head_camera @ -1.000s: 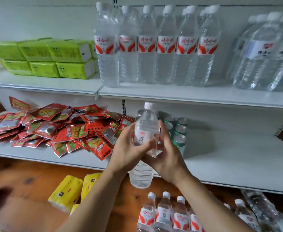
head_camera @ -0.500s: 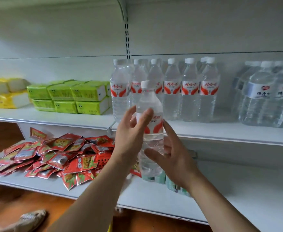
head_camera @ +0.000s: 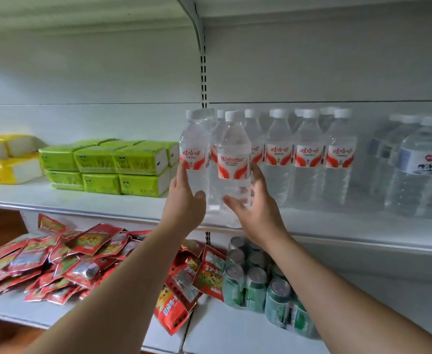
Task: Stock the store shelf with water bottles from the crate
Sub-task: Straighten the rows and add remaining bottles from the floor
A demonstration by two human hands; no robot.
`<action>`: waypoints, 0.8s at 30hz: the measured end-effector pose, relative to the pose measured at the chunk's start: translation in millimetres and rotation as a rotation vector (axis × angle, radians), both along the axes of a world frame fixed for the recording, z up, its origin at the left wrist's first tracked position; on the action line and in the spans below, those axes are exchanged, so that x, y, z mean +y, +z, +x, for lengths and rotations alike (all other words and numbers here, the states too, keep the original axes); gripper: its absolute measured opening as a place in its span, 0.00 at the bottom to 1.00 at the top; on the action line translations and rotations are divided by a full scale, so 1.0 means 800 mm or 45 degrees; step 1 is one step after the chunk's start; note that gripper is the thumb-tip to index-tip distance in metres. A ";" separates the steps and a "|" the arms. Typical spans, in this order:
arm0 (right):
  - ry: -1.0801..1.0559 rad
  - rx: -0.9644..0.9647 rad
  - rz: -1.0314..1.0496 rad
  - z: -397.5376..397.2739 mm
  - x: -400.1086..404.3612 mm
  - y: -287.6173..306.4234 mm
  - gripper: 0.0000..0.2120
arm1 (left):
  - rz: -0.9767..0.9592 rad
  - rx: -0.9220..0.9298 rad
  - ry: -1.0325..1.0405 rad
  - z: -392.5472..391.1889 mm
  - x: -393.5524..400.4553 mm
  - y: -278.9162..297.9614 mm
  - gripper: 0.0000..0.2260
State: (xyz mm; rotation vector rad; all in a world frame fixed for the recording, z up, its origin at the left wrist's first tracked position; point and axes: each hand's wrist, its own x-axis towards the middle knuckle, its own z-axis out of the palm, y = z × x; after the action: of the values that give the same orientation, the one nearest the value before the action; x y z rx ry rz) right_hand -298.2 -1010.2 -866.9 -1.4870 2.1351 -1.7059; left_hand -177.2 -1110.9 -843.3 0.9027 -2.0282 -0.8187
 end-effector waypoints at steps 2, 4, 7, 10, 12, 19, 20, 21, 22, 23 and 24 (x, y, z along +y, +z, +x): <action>-0.016 -0.002 0.007 -0.003 -0.017 -0.008 0.42 | -0.026 0.003 0.001 -0.003 -0.004 -0.007 0.36; -0.036 0.004 0.023 -0.006 -0.034 -0.014 0.42 | -0.070 0.017 0.022 -0.005 -0.011 -0.016 0.38; -0.126 0.100 0.103 -0.007 -0.052 -0.019 0.40 | -0.076 0.039 0.008 -0.005 -0.019 -0.023 0.37; -0.219 0.223 0.121 -0.005 -0.061 -0.025 0.38 | -0.115 0.051 0.021 -0.008 -0.021 -0.027 0.36; -0.240 0.272 0.109 -0.006 -0.063 -0.028 0.37 | -0.131 0.055 0.045 -0.009 -0.022 -0.030 0.35; -0.395 0.424 0.096 -0.005 -0.066 -0.033 0.35 | -0.125 0.037 0.071 -0.010 -0.019 -0.031 0.36; -0.410 0.410 0.113 -0.006 -0.064 -0.032 0.34 | -0.117 0.028 0.067 -0.010 -0.019 -0.031 0.36; -0.425 0.392 0.149 -0.006 -0.062 -0.031 0.32 | -0.107 0.019 0.067 -0.010 -0.018 -0.030 0.37; -0.434 0.379 0.197 -0.005 -0.057 -0.032 0.30 | -0.091 0.016 0.074 -0.011 -0.017 -0.029 0.37; -0.431 0.376 0.228 -0.004 -0.052 -0.034 0.28 | -0.068 0.019 0.088 -0.011 -0.015 -0.028 0.38; -0.411 0.372 0.230 -0.002 -0.045 -0.037 0.26 | -0.047 0.032 0.108 -0.011 -0.012 -0.028 0.38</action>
State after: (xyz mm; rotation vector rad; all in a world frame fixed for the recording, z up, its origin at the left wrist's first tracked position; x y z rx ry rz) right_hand -299.8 -1046.5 -896.8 -1.4849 2.7272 -1.3884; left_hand -186.0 -1120.1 -865.4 0.9464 -1.9630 -0.7405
